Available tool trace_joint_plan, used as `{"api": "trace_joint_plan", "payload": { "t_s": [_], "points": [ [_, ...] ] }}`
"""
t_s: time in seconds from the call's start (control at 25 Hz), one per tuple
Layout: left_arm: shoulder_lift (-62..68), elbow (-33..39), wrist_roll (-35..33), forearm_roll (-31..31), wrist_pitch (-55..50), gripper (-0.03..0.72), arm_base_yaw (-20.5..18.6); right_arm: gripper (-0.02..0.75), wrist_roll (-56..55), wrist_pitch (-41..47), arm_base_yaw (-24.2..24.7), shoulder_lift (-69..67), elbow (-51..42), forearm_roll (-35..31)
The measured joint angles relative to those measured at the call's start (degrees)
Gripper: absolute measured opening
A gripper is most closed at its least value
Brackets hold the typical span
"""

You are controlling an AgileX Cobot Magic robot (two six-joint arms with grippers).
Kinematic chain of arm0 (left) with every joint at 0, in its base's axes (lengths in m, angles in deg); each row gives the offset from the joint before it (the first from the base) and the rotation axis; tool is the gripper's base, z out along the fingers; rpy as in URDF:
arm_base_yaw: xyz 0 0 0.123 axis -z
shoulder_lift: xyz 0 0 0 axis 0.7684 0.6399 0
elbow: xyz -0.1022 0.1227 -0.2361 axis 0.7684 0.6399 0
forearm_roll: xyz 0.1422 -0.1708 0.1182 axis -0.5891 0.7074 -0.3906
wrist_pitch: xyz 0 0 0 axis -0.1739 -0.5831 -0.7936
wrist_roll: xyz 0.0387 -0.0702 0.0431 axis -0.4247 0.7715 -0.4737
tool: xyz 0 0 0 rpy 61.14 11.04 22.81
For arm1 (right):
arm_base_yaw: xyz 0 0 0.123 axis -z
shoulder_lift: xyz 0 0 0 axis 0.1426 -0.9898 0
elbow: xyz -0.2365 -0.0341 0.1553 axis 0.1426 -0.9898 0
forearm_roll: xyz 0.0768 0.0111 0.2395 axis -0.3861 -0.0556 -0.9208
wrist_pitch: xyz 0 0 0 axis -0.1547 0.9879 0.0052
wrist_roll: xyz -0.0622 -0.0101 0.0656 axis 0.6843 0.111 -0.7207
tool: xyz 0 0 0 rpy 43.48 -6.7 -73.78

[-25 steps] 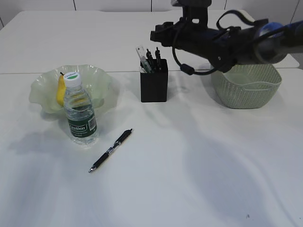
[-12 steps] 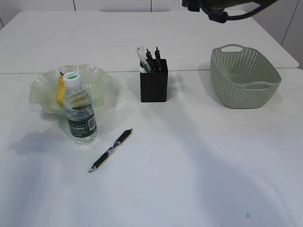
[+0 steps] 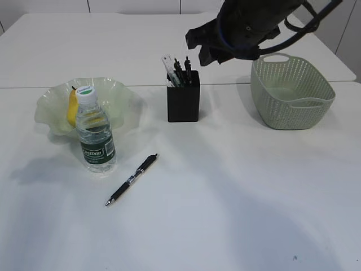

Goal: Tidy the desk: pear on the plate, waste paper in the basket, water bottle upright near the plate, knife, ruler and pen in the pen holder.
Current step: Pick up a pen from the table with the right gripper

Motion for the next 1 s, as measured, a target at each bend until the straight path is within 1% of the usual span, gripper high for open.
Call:
{"api": "trace_joint_plan", "payload": {
  "t_s": [0.16, 0.36, 0.52, 0.68, 0.88, 1.0],
  "points": [
    [0.0, 0.0, 0.0, 0.0, 0.0, 0.456, 0.0, 0.271, 2.8, 5.3, -0.1, 0.0, 0.0, -8.5],
    [0.0, 0.0, 0.0, 0.0, 0.0, 0.456, 0.0, 0.271, 2.3, 10.2, -0.1, 0.0, 0.0, -15.2],
    [0.0, 0.0, -0.1, 0.1, 0.0, 0.456, 0.0, 0.271, -6.8, 11.3, -0.1, 0.0, 0.0, -17.8],
    [0.0, 0.0, -0.1, 0.3, 0.0, 0.456, 0.0, 0.271, -18.7, 11.3, -0.8, -0.2, 0.0, -18.2],
    [0.0, 0.0, -0.1, 0.3, 0.0, 0.456, 0.0, 0.271, -31.6, 9.9, -3.7, -2.5, 0.0, -18.7],
    [0.0, 0.0, -0.1, 0.3, 0.0, 0.456, 0.0, 0.271, -39.8, 7.0, -5.7, -4.7, 0.0, -19.0]
  ]
}}
